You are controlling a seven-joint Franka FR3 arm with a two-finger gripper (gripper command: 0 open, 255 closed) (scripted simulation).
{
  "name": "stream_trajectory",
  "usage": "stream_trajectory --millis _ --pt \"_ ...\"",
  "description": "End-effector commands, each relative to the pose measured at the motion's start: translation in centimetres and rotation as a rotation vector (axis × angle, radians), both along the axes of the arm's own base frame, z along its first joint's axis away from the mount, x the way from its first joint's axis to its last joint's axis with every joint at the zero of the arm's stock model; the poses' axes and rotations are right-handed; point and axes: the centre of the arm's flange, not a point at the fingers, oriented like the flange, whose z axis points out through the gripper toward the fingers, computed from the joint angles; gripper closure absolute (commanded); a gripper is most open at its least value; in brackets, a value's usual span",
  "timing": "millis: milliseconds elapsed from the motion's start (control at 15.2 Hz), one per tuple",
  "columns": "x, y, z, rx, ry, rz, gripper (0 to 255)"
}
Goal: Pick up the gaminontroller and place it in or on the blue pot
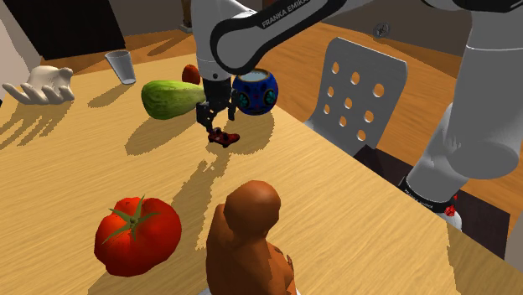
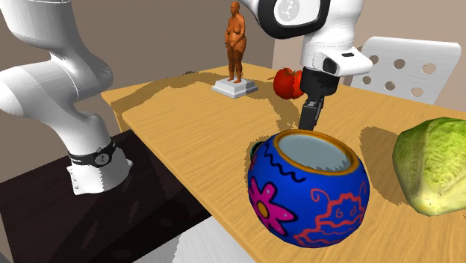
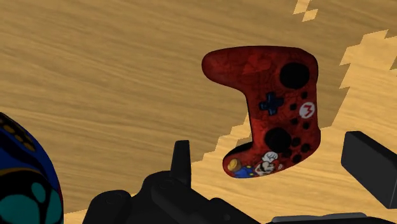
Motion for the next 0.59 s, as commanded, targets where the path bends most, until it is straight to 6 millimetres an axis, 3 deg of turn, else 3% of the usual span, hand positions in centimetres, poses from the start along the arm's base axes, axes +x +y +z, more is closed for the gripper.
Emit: stream_trajectory --millis 0,330,396,528 --pt "0.04 0.02 -0.15 0.0 -0.001 0.0 0" --pt "0.04 0.02 -0.15 0.0 0.0 0.0 0" --pt "0.04 0.02 -0.15 0.0 0.0 0.0 255" --pt "0.04 0.02 -0.15 0.0 0.0 0.0 255"
